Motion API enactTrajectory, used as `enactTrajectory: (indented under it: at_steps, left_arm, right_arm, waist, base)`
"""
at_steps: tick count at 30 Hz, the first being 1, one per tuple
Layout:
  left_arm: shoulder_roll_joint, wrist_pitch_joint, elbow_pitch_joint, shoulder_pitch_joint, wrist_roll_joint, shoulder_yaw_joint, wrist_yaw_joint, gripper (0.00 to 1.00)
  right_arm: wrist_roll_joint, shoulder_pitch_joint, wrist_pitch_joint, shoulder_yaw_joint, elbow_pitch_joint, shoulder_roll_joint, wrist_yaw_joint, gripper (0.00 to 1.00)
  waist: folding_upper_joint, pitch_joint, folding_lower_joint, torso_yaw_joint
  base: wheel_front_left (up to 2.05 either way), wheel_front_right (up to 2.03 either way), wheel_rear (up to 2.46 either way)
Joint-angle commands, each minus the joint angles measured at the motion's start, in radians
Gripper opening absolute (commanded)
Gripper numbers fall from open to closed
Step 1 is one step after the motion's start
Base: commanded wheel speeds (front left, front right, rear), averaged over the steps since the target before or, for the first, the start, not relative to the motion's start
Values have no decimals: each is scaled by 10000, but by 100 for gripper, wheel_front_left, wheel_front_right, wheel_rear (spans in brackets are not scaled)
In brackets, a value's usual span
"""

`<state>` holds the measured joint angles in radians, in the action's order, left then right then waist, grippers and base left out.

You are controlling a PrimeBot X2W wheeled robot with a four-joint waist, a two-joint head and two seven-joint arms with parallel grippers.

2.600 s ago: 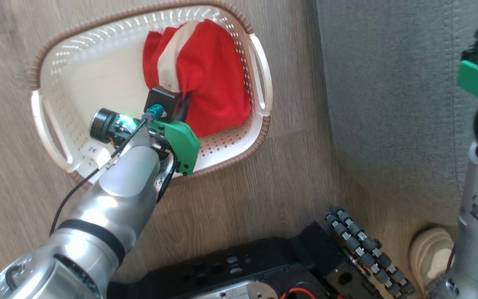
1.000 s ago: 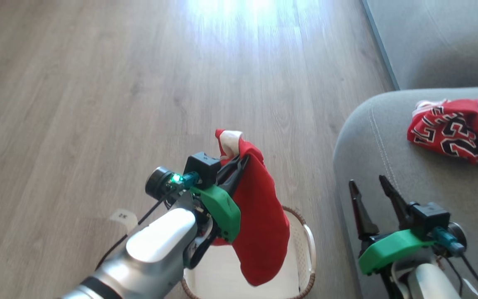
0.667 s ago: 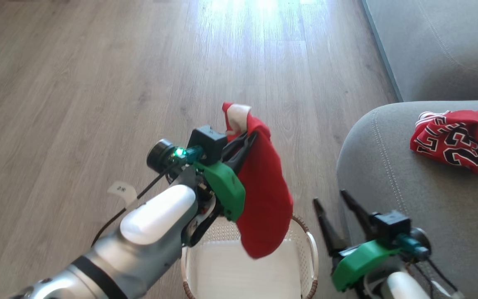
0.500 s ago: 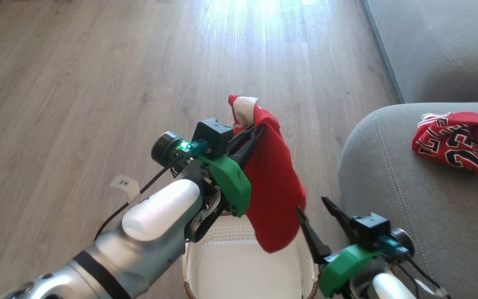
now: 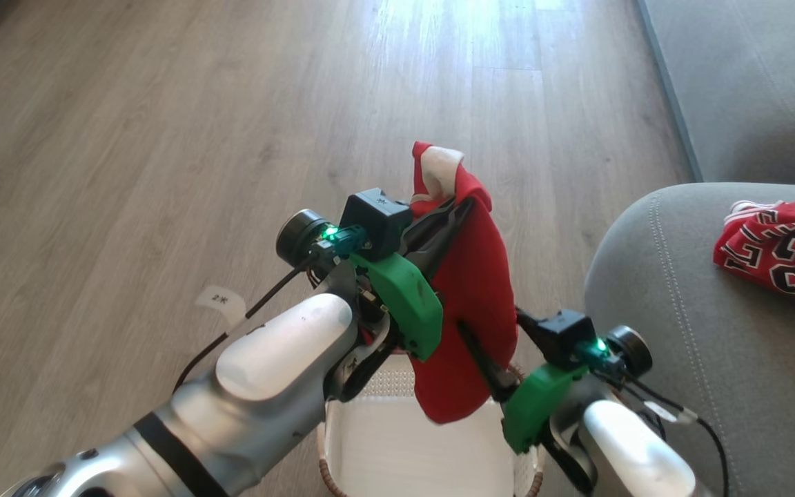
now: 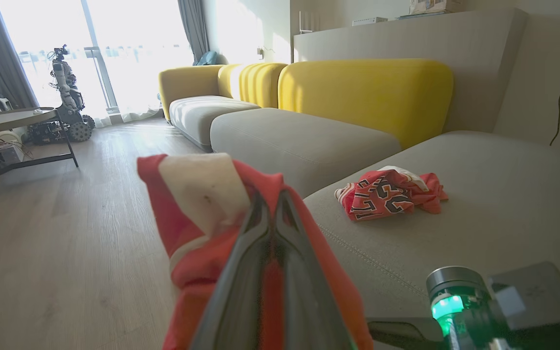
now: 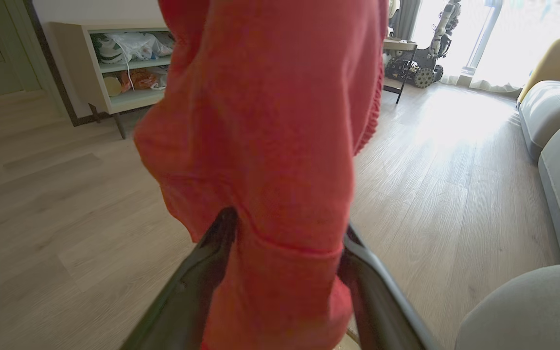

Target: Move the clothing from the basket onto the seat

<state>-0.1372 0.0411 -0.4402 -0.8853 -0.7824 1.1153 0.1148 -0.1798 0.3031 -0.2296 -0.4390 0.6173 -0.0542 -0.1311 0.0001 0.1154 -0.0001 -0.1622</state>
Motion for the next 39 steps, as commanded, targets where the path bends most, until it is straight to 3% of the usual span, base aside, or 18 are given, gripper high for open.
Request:
enactTrajectory:
  at_steps: [1,2,10,11,13,14,29,39]
  left_arm:
    - [-138,23,325,-625,-39,-380,64,0]
    - [-162,26,350,-598,-41,-382,100,0]
    - [-389,206,256,-221,-168,-504,352,0]
    - [-416,267,210,-158,-180,-515,365,14]
    - [-454,374,97,-12,-234,-532,359,66]
    - [-475,436,32,50,-238,-528,356,100]
    - [-442,1386,-828,900,-279,-277,-12,100]
    - [-235,1788,-1012,1179,-151,-91,-119,100]
  right_arm:
    - [-177,718,-172,-320,-183,40,4,35]
    - [-303,800,-192,-437,-98,40,4,0]
    - [-642,1033,-290,-396,228,40,4,0]
    - [-632,1035,-296,-335,244,40,4,0]
    - [-547,1052,-305,-183,265,40,4,0]
    - [-494,1060,-308,-90,273,40,4,0]
    - [994,770,-275,2176,-477,-71,4,0]
    - [1483,123,427,3242,-1955,-492,4,0]
  waist:
    - [-1,-6,1,-90]
    - [-1,-8,1,-121]
    - [-1,-64,1,-80]
    - [-1,-78,1,-32]
    - [-1,-110,1,87]
    - [-1,-125,1,154]
    - [-1,-346,1,1534]
    - [-1,-746,1,3172]
  base:
    - [0,0,0]
    - [0,0,0]
    - [0,0,0]
    - [0,0,0]
    - [0,0,0]
    - [0,0,0]
    - [0,0,0]
    - [0,0,0]
